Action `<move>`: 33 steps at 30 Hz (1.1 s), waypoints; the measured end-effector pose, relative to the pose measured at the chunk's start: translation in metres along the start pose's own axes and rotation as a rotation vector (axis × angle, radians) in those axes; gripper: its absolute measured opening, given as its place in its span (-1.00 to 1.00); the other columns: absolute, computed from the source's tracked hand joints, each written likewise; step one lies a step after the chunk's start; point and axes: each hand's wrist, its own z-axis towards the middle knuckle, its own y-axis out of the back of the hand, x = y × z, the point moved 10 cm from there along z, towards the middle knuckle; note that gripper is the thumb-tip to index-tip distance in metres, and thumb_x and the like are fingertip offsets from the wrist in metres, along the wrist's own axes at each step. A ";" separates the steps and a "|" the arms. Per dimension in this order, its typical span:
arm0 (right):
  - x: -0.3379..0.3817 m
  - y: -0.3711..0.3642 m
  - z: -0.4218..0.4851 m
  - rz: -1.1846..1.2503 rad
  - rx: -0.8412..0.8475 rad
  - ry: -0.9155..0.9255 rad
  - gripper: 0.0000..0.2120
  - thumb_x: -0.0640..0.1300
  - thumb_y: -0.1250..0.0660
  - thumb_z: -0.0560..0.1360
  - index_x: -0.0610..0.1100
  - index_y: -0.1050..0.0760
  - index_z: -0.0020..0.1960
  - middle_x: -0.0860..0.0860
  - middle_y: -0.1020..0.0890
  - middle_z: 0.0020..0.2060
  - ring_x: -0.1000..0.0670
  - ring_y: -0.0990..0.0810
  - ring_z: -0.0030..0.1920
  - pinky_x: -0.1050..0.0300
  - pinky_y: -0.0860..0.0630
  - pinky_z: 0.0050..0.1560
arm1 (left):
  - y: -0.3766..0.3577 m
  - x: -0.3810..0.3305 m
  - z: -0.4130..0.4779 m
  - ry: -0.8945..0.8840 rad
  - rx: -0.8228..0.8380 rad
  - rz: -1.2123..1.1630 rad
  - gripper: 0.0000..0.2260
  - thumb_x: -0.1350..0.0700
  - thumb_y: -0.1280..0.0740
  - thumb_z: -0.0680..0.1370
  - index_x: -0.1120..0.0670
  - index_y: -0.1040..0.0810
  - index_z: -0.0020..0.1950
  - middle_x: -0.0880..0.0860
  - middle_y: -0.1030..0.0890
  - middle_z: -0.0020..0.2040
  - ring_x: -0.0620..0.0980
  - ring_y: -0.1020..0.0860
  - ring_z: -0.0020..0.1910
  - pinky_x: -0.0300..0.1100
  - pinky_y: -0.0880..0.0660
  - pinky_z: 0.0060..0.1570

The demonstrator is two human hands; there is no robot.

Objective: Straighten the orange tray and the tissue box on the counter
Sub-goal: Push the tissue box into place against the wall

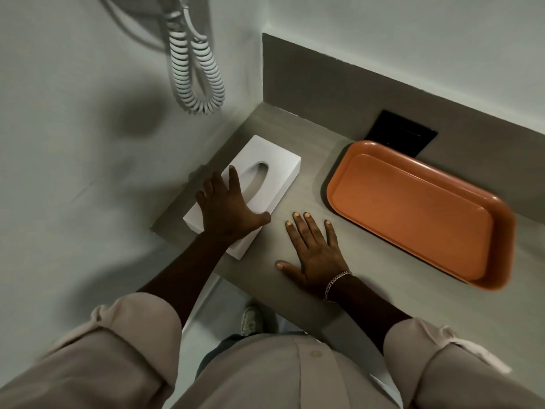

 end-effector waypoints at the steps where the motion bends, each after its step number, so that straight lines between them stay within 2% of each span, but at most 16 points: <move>1: 0.000 0.000 0.000 -0.001 -0.001 0.001 -0.17 0.46 0.13 0.52 -0.04 0.07 0.60 -0.07 0.02 0.61 -0.07 0.12 0.60 -0.32 0.12 0.52 | 0.001 0.001 0.003 0.010 0.000 -0.006 0.08 -0.42 -0.36 0.15 0.05 -0.03 0.50 0.29 -0.24 0.46 0.34 -0.22 0.42 0.27 -0.21 0.35; 11: 0.000 0.000 0.001 0.007 -0.012 -0.005 -0.16 0.47 0.09 0.51 -0.05 0.02 0.60 -0.07 -0.04 0.61 -0.08 0.08 0.60 -0.31 0.09 0.52 | 0.010 0.002 0.061 0.023 0.026 -0.017 0.07 -0.40 -0.41 0.20 0.03 -0.01 0.52 0.28 -0.13 0.53 0.34 -0.10 0.50 0.30 -0.06 0.43; 21: -0.001 -0.003 0.002 -0.003 0.014 -0.007 -0.15 0.47 0.08 0.51 -0.06 0.02 0.60 -0.08 -0.04 0.61 -0.09 0.07 0.60 -0.32 0.06 0.52 | 0.001 -0.001 0.068 -0.008 0.029 -0.026 0.04 -0.39 -0.40 0.20 0.02 -0.05 0.51 0.30 -0.15 0.52 0.35 -0.13 0.48 0.30 -0.10 0.42; 25: 0.001 -0.005 0.002 -0.020 0.071 -0.001 -0.13 0.49 0.12 0.50 -0.07 0.07 0.60 -0.09 0.03 0.61 -0.11 0.13 0.60 -0.31 0.10 0.52 | 0.000 -0.001 0.067 -0.033 0.051 -0.032 0.05 -0.42 -0.37 0.22 0.04 -0.01 0.52 0.28 -0.14 0.53 0.32 -0.13 0.50 0.27 -0.09 0.44; 29: 0.008 0.007 0.013 0.080 0.124 0.072 -0.09 0.49 0.13 0.48 -0.09 0.15 0.60 -0.09 0.11 0.61 -0.08 0.20 0.59 -0.16 0.19 0.56 | 0.011 0.002 0.047 -0.168 -0.004 -0.097 0.00 -0.47 -0.21 0.32 0.08 0.04 0.55 0.23 -0.06 0.58 0.26 -0.03 0.55 0.23 0.05 0.49; 33: 0.026 0.053 0.041 0.139 -0.036 0.215 -0.19 0.23 -0.16 0.57 -0.12 0.14 0.60 -0.14 0.04 0.60 -0.08 0.13 0.58 -0.06 0.11 0.55 | 0.024 0.005 -0.013 -0.410 -0.186 -0.174 -0.24 -0.26 -0.13 0.52 0.20 -0.05 0.54 0.27 -0.07 0.57 0.22 0.01 0.56 0.17 0.05 0.54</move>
